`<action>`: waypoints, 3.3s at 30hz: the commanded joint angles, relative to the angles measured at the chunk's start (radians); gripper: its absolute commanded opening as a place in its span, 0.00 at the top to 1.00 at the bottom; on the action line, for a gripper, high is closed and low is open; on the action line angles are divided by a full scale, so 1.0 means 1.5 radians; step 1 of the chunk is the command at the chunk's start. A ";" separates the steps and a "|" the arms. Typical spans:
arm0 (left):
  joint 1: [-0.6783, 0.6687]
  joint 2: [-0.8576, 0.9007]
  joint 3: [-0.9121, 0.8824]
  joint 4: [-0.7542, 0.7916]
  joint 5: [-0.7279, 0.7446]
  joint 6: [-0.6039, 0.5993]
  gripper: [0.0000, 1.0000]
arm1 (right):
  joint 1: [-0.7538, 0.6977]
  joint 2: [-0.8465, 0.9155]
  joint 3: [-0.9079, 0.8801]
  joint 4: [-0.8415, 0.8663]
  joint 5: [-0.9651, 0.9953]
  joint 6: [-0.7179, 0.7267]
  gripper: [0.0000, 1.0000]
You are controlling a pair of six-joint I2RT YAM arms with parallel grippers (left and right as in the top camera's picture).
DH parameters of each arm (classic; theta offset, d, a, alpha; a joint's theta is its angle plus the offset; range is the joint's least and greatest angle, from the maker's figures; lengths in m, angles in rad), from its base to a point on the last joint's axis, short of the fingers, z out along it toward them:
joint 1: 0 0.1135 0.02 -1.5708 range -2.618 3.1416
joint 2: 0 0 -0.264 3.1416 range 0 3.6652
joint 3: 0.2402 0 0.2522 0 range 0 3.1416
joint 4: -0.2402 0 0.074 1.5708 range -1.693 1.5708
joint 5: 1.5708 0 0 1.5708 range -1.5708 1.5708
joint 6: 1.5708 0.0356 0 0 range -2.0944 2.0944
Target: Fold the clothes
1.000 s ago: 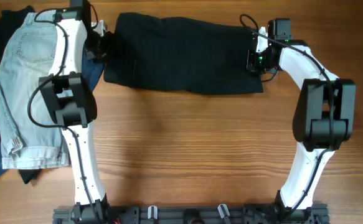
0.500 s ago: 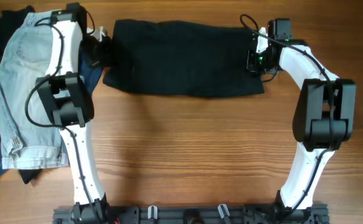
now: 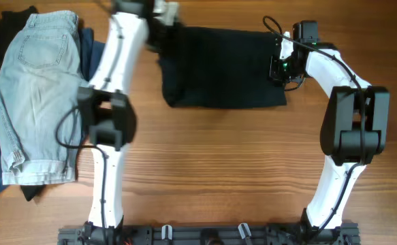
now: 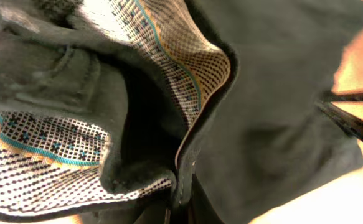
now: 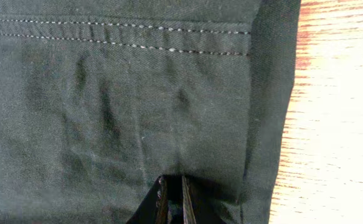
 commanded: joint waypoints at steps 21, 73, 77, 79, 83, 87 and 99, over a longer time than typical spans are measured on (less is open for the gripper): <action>-0.267 -0.016 0.001 0.217 -0.051 -0.057 0.96 | -0.028 0.007 0.020 -0.056 -0.059 0.047 0.96; 0.082 -0.114 0.001 -0.025 -0.175 -0.142 0.00 | -0.052 -0.140 -0.233 0.123 -0.014 0.049 0.20; 0.082 -0.114 0.001 -0.026 -0.177 -0.142 0.00 | -0.037 -0.098 -0.233 0.159 0.020 0.110 0.35; 0.082 -0.114 0.001 -0.026 -0.177 -0.142 0.00 | -0.037 -0.082 -0.233 0.175 0.020 0.135 0.50; 0.082 -0.114 0.001 -0.034 -0.177 -0.142 0.00 | -0.036 -0.075 -0.233 0.198 -0.009 0.178 0.96; 0.082 -0.113 0.001 -0.046 -0.177 -0.142 0.00 | -0.051 -0.091 -0.220 0.237 -0.046 0.237 0.96; 0.081 -0.113 0.001 -0.048 -0.177 -0.142 0.00 | -0.280 -0.131 -0.217 0.340 -0.041 0.447 0.96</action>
